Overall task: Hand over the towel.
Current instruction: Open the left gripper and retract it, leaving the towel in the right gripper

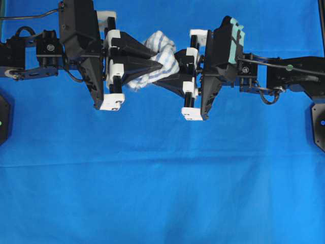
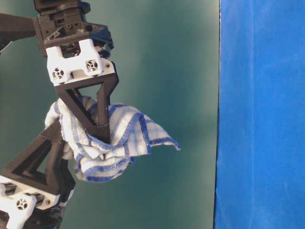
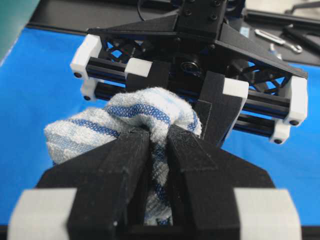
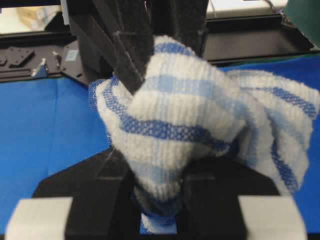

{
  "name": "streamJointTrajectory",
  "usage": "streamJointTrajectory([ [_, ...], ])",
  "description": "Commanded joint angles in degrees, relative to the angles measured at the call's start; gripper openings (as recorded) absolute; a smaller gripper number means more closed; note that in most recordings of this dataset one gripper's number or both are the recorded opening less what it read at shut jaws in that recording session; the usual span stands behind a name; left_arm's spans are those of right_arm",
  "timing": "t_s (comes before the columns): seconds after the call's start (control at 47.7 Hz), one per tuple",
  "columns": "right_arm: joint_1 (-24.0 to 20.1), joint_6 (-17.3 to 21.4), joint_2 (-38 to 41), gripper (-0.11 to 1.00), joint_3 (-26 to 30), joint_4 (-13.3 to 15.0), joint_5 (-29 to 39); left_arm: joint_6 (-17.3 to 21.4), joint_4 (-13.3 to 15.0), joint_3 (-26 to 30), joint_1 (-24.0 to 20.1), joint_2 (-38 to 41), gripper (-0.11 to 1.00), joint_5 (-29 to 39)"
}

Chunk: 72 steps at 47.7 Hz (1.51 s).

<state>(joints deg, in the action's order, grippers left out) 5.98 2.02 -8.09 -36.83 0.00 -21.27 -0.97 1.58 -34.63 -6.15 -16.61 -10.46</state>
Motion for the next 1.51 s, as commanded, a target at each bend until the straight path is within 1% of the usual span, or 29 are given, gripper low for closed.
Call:
streamJointTrajectory([
  [0.0, -0.18, -0.09, -1.76, 0.19, 0.7, 0.09, 0.0, 1.14, -0.18, 1.93, 0.18, -0.18, 0.06, -1.23],
  [0.084, -0.18, -0.09, -2.29, 0.19, 0.26, 0.09, 0.09, 2.11, -0.18, 1.67, 0.18, -0.26, 0.06, -2.02],
  [0.189, -0.18, -0.09, -3.16, 0.19, -0.44, 0.09, 0.09, 1.67, -0.18, 1.41, 0.18, -0.62, 0.06, -2.55],
  [0.21, -0.18, -0.09, -3.34, 0.19, -0.62, 0.09, 0.09, 1.58, -0.18, 1.23, 0.18, -0.79, 0.08, -2.64],
  [0.231, -0.18, -0.09, -3.6, 0.19, -0.88, 0.09, 0.09, 1.58, -0.09, 1.14, 0.18, -0.88, 0.12, -2.64],
  [0.293, -0.18, 0.0, -4.48, 0.19, -1.58, 0.09, 0.09, 1.49, 0.09, 0.79, 0.18, -1.32, 0.27, -2.64],
  [0.398, -0.26, 0.18, -7.03, 0.19, -3.69, 0.09, 0.35, 1.32, 0.09, -0.62, 0.44, -2.64, 0.59, -2.99],
  [0.482, -0.26, 0.35, -9.76, 0.19, -5.98, 0.09, 0.79, 1.23, 0.09, -2.2, 0.44, -4.48, 0.82, -3.25],
  [0.524, -0.26, 0.44, -11.25, 0.19, -7.12, 0.09, 1.14, 1.23, 0.09, -3.52, 0.53, -5.98, 0.89, -3.25],
  [0.566, -0.26, 0.53, -13.45, 0.19, -8.7, 0.09, 1.85, 1.23, 0.09, -4.75, 0.44, -7.47, 0.93, -3.25],
  [0.776, -0.26, 0.62, -21.71, 0.19, -13.71, 0.09, 6.15, 1.23, 0.09, -10.46, 0.79, -15.29, 0.94, -3.52],
  [0.859, -0.26, 0.62, -23.2, 0.19, -14.33, 0.09, 7.73, 1.23, 0.09, -11.6, 0.88, -16.96, 0.94, -3.78],
  [0.985, -0.26, 0.79, -22.59, 0.19, -13.97, -0.18, 9.67, 1.23, 0.09, -12.13, 0.88, -17.67, 0.94, -3.96],
  [1.09, -0.26, 0.88, -19.69, 0.19, -12.74, -0.18, 12.3, 1.23, 0.09, -12.13, 0.97, -17.49, 0.94, -3.96],
  [1.174, -0.18, 0.88, -16.17, 0.19, -10.72, -0.18, 15.91, 1.23, 0.09, -12.13, 1.05, -17.49, 0.94, -3.96],
  [1.383, 0.53, 0.79, -4.22, 0.19, -2.64, -0.18, 30.32, 1.23, 0.09, -12.22, 1.58, -17.58, 0.94, -4.66],
  [1.488, 0.53, 0.62, 2.02, 0.19, 1.05, -0.09, 35.6, 1.32, 0.0, -12.22, 1.67, -17.58, 0.94, -4.66],
])
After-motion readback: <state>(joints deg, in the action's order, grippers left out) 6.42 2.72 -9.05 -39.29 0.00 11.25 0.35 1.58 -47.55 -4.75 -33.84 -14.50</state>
